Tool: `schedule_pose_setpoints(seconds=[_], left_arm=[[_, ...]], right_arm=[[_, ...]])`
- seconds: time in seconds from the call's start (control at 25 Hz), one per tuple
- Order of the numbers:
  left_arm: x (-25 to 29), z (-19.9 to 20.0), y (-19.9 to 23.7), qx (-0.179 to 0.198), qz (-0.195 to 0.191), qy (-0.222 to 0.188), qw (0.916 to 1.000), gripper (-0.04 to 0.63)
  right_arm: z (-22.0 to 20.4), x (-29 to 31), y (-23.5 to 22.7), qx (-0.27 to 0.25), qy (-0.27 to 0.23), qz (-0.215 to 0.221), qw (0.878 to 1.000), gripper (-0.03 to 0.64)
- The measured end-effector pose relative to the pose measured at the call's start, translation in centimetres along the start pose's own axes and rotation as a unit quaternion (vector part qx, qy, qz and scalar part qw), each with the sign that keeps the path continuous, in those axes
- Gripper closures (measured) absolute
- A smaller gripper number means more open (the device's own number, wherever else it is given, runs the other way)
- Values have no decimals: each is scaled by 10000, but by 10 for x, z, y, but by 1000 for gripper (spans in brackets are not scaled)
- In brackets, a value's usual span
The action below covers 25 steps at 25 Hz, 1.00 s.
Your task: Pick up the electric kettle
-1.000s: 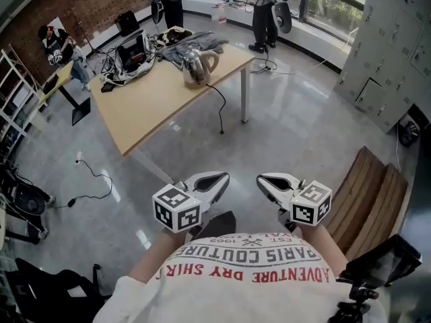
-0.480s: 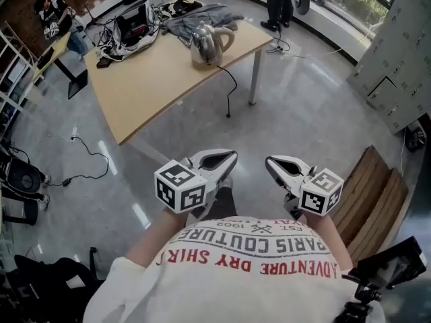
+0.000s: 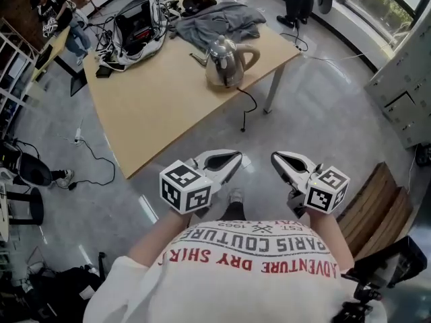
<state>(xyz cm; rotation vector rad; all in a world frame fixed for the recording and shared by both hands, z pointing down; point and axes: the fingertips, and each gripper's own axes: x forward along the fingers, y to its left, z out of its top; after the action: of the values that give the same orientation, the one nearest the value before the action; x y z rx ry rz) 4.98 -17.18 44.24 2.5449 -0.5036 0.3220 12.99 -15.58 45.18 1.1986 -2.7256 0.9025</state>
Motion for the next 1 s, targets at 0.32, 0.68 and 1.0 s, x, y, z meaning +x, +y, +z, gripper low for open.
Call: schedule_pose_setpoints(seconds=[0.32,0.68,1.0], left_arm=[[12,56,88,19,69,-146,9999,595],[10,78,138,-52,187,-474,9987,595],[25,95,173,-160,487,-535,9973,595]], right_arm=[[62,90,-37,-298,102,101,9995,617],[79,118,-69,-406,64,23,9992,617],[97,126,-111,-284,62,-45,9996,617]])
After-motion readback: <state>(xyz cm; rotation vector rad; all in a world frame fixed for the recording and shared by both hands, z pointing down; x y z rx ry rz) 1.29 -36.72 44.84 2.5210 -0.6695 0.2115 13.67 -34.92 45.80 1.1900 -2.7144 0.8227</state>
